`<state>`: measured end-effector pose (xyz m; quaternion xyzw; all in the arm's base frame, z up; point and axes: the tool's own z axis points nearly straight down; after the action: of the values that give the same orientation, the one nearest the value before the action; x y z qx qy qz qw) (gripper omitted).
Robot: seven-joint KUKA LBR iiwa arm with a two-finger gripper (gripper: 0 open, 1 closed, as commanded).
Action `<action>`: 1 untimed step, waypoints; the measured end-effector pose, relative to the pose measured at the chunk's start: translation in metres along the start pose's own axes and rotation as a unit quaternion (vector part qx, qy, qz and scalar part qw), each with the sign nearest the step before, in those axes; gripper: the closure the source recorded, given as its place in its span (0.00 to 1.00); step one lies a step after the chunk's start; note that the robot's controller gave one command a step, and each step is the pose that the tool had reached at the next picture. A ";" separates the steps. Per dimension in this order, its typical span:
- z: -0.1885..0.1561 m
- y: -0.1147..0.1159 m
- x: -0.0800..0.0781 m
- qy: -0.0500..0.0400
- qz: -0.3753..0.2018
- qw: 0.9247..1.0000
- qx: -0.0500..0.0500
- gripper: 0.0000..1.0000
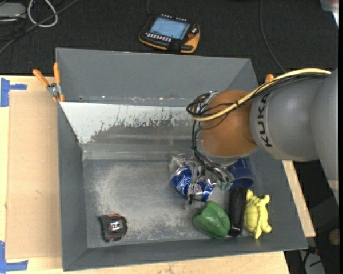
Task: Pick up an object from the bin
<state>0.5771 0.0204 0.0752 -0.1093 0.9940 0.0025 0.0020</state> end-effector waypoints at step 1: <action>-0.010 -0.029 0.011 0.000 0.120 0.993 0.000 0.00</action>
Offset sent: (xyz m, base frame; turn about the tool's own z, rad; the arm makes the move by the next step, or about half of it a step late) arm -0.0041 -0.0558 0.0026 0.0062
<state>0.5726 -0.0101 0.0854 0.0108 0.9999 0.0023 0.0017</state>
